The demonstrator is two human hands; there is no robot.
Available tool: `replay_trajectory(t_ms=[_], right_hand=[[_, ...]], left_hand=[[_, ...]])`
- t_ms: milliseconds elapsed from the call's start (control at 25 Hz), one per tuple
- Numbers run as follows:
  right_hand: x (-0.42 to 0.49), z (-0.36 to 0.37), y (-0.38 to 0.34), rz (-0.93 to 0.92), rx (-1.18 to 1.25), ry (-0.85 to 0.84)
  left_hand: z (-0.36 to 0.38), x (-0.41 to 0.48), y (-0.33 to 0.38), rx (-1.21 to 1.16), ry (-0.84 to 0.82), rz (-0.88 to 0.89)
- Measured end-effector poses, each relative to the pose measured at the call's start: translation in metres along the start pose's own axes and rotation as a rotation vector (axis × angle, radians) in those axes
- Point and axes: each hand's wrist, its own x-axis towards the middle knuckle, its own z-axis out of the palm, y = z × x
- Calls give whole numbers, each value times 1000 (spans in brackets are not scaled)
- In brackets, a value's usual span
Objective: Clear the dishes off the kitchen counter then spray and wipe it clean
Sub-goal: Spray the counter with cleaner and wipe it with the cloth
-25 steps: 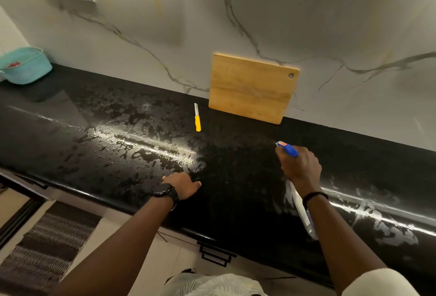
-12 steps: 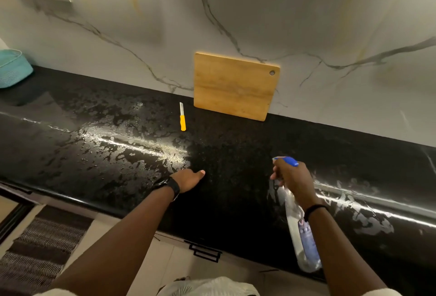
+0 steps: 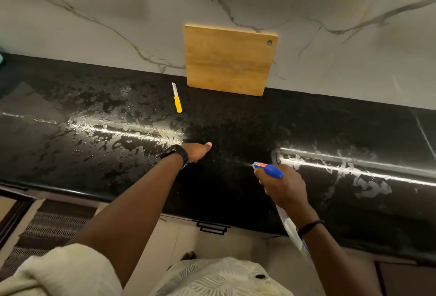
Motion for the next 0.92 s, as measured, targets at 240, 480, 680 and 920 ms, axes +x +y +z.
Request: replay_trajectory(t_ms=[240,480,680,920], right_hand=[[-45,27,23,0,-89,-131],[-71,20,40,156,-144,-64],[-61,-5,41,245,76,279],[2,-53,47,263,-6,227]], left_hand=[[7,6,3,52,-57,43],[28,11,-12,162,-14,120],[53,11,-33,313,34,36],[76,-10,-11,394,276,231]])
